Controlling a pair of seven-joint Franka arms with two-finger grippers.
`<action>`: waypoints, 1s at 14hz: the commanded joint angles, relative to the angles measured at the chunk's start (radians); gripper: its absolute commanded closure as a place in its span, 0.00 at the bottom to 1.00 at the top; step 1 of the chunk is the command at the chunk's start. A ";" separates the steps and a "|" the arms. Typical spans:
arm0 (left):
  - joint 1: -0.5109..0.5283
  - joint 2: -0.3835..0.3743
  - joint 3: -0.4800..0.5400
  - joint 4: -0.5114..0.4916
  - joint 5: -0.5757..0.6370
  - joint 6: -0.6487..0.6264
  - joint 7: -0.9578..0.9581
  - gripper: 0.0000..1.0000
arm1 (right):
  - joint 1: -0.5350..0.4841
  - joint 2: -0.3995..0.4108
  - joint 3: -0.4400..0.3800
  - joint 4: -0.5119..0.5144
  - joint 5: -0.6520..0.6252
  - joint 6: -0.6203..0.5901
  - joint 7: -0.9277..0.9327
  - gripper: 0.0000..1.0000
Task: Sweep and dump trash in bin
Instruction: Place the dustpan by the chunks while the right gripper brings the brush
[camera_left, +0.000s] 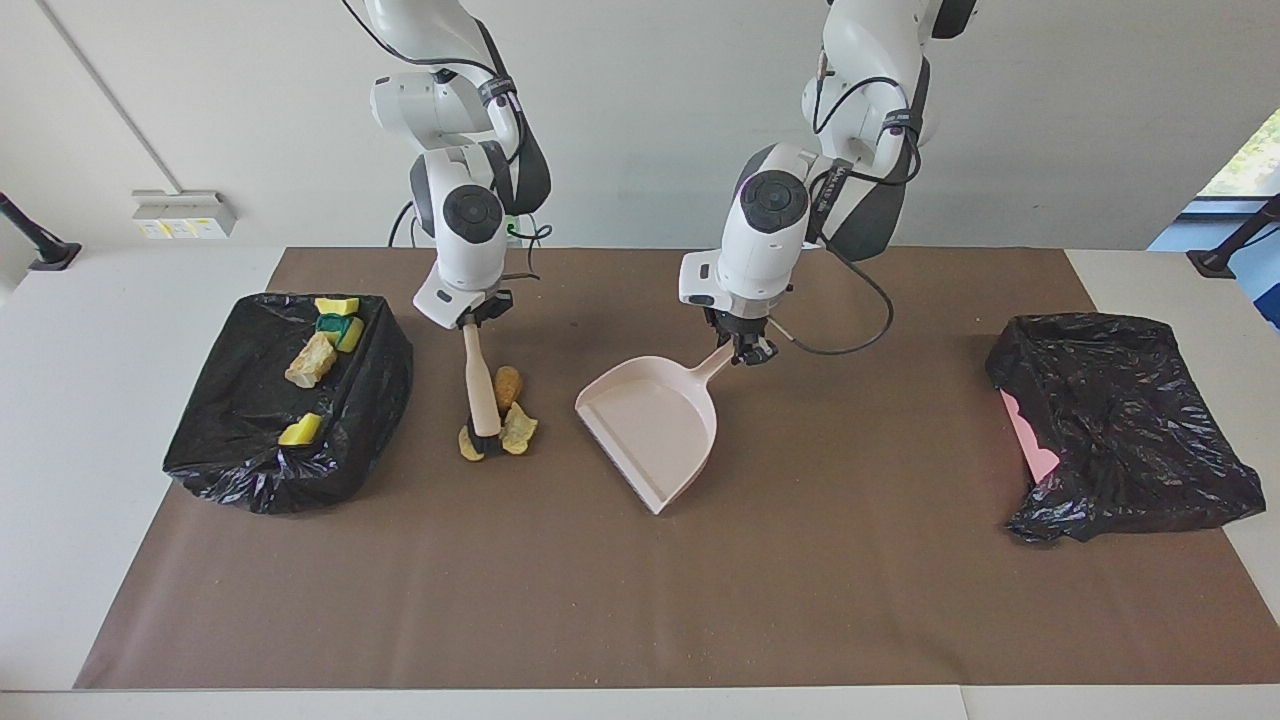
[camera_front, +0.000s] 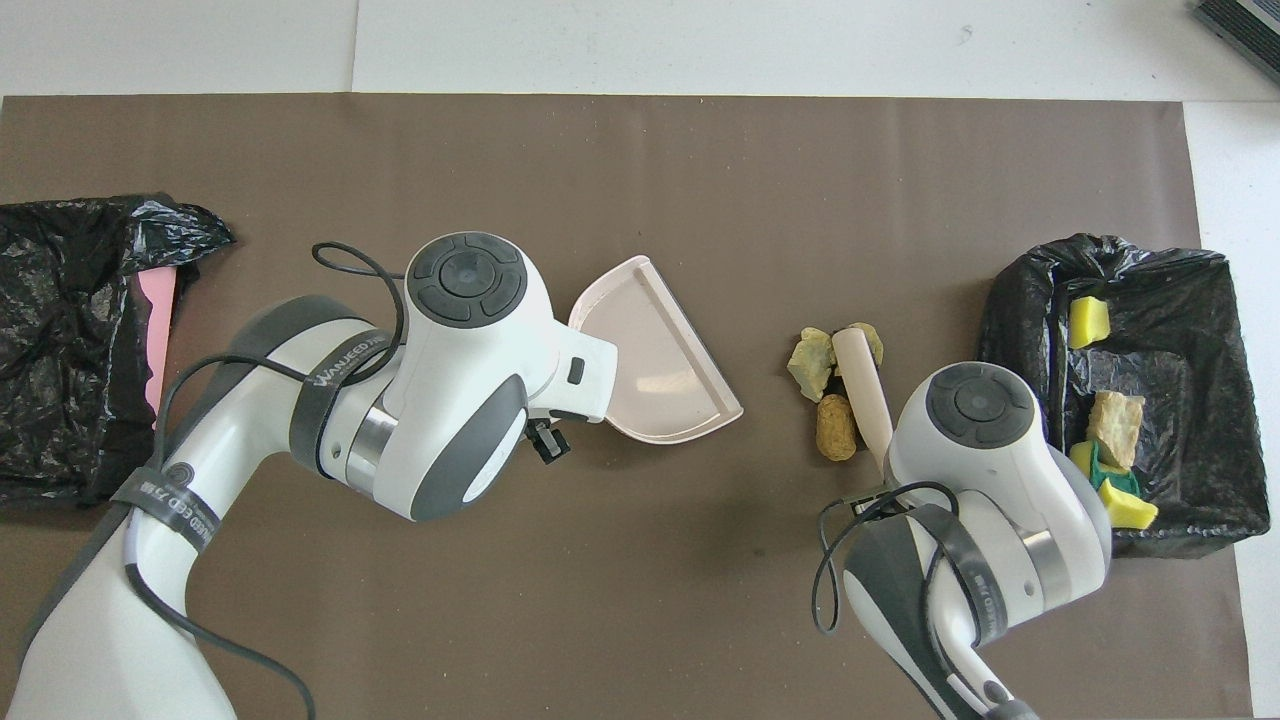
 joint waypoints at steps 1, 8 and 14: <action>0.004 -0.092 -0.007 -0.131 0.056 0.044 0.099 1.00 | 0.018 0.052 0.009 0.138 0.069 -0.104 -0.016 1.00; 0.018 -0.106 -0.007 -0.174 0.057 0.104 0.236 1.00 | -0.099 0.099 0.002 0.248 -0.133 -0.139 -0.041 1.00; 0.021 -0.137 -0.007 -0.268 0.057 0.201 0.234 1.00 | -0.032 0.118 0.010 0.167 -0.105 -0.114 -0.053 1.00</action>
